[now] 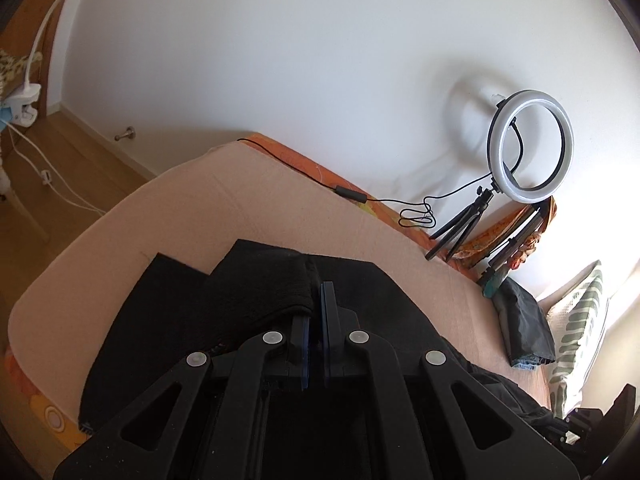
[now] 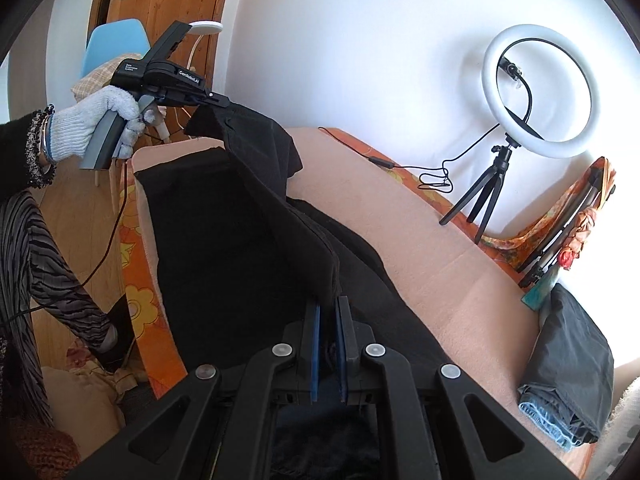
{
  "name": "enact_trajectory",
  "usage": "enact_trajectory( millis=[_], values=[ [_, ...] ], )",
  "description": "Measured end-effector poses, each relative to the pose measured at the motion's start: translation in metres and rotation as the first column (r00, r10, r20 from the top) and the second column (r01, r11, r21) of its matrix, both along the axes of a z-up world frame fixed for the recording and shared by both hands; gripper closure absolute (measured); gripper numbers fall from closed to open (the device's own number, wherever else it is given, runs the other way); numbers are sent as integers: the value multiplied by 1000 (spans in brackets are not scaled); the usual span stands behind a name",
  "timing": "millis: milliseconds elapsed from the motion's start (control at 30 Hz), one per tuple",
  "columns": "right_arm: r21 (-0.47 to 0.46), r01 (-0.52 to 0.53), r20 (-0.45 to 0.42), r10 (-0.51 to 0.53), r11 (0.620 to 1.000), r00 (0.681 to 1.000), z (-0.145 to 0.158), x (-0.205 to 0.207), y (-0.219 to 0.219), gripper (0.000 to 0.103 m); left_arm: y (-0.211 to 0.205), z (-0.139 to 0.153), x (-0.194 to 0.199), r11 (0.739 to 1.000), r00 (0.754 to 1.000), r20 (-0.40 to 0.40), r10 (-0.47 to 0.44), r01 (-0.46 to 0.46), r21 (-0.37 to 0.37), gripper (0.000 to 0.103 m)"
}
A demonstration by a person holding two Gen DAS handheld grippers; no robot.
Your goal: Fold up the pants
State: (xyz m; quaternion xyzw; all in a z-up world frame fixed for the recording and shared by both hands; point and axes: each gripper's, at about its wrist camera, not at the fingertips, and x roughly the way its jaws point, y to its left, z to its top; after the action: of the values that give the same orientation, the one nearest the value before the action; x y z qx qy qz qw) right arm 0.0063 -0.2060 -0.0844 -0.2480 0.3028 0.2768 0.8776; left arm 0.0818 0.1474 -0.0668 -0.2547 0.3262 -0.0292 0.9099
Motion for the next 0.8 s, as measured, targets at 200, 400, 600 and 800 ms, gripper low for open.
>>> enact_trajectory(
  millis=[200,400,600,800],
  values=[
    [-8,16,-58,-17,1000,998,-34,-20,0,99,7,-45,-38,998,998,-52,27,-30,-63,100],
    [-39,22,-90,-25,999,996,-66,-30,3,99,19,-77,-48,987,996,-84,27,-40,-157,84],
    [-47,27,-113,-32,999,993,-79,-36,-4,99,43,-83,-46,956,989,-83,123,-141,-257,52],
    [-42,34,-118,-39,999,992,-83,-38,-8,99,38,-71,-34,982,992,-48,120,-126,-142,91]
  ],
)
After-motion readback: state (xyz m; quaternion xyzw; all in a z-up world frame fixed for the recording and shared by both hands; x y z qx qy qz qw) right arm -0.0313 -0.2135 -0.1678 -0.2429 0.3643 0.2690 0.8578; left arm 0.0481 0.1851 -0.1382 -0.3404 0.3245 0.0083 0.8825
